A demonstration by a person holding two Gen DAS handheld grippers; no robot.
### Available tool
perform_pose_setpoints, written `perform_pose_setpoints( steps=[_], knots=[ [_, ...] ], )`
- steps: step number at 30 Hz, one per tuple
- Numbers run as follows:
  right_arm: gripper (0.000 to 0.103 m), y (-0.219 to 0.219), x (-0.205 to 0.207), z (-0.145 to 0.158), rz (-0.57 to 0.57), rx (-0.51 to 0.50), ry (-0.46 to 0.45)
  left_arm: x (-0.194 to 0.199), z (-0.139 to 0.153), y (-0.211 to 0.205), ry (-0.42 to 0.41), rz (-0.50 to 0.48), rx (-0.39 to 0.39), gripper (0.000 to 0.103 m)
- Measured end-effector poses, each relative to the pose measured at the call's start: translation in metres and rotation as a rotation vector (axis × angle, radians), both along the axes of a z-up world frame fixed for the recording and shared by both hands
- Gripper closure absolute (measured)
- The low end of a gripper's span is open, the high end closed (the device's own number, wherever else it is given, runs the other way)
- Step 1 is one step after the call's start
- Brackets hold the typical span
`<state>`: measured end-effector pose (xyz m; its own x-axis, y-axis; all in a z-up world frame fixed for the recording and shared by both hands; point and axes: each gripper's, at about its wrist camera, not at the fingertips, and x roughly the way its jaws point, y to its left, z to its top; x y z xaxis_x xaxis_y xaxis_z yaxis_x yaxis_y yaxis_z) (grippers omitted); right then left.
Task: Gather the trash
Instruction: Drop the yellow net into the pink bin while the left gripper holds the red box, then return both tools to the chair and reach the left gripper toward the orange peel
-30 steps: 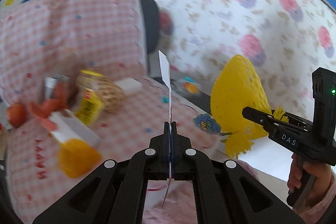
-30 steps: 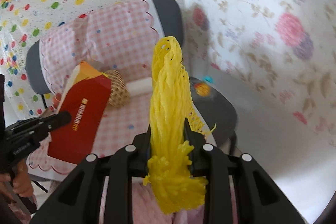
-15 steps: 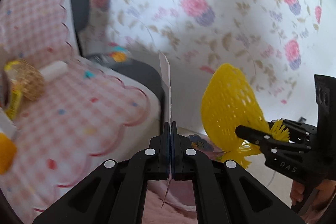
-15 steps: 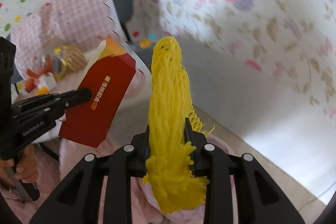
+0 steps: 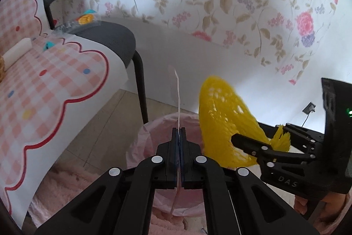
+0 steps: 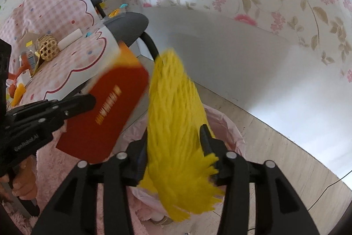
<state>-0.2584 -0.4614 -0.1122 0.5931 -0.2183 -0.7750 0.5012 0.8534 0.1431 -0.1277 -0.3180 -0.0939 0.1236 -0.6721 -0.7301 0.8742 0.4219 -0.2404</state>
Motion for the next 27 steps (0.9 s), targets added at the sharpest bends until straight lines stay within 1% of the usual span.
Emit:
perform_pose_setpoints(
  steps=[1,2,3,5,8,13,15,20,23,24,25,27],
  knots=[
    [0.059,-0.001,-0.001,0.0,-0.002,0.0,-0.003,0.0,-0.001,-0.003,0.002,-0.001,0.007,0.096],
    [0.059,-0.002,-0.002,0.001,-0.003,-0.002,-0.006,0.0,-0.002,-0.004,0.002,0.003,0.015,0.088],
    [0.059,-0.005,-0.003,0.001,-0.003,-0.003,-0.008,0.001,-0.002,-0.004,0.003,0.009,0.017,0.084],
    [0.059,-0.006,-0.005,0.002,-0.005,-0.005,-0.01,0.004,0.002,0.001,-0.005,0.03,0.007,0.072],
    [0.059,-0.01,-0.005,0.004,-0.009,0.001,-0.024,0.011,0.011,0.014,-0.029,0.075,0.003,0.071],
    [0.059,-0.01,-0.007,0.022,0.022,0.037,-0.127,0.022,0.03,0.046,-0.097,0.155,0.007,0.07],
    [0.059,-0.008,-0.005,0.031,0.035,0.043,-0.161,0.027,0.036,0.058,-0.108,0.183,0.002,0.07],
    [0.059,0.013,0.013,0.055,0.121,-0.003,-0.2,0.037,0.052,0.095,-0.141,0.268,-0.002,0.07],
    [0.059,0.027,0.03,0.067,0.18,0.01,-0.215,0.042,0.059,0.116,-0.153,0.319,-0.005,0.069],
    [0.059,0.033,0.036,0.07,0.196,-0.001,-0.215,0.043,0.06,0.121,-0.159,0.337,-0.004,0.067],
    [0.059,0.038,0.042,0.074,0.214,-0.011,-0.214,0.046,0.063,0.131,-0.171,0.369,0.001,0.064],
    [0.059,0.051,0.056,0.08,0.26,-0.03,-0.212,0.05,0.066,0.144,-0.184,0.409,0.007,0.062]
  ],
)
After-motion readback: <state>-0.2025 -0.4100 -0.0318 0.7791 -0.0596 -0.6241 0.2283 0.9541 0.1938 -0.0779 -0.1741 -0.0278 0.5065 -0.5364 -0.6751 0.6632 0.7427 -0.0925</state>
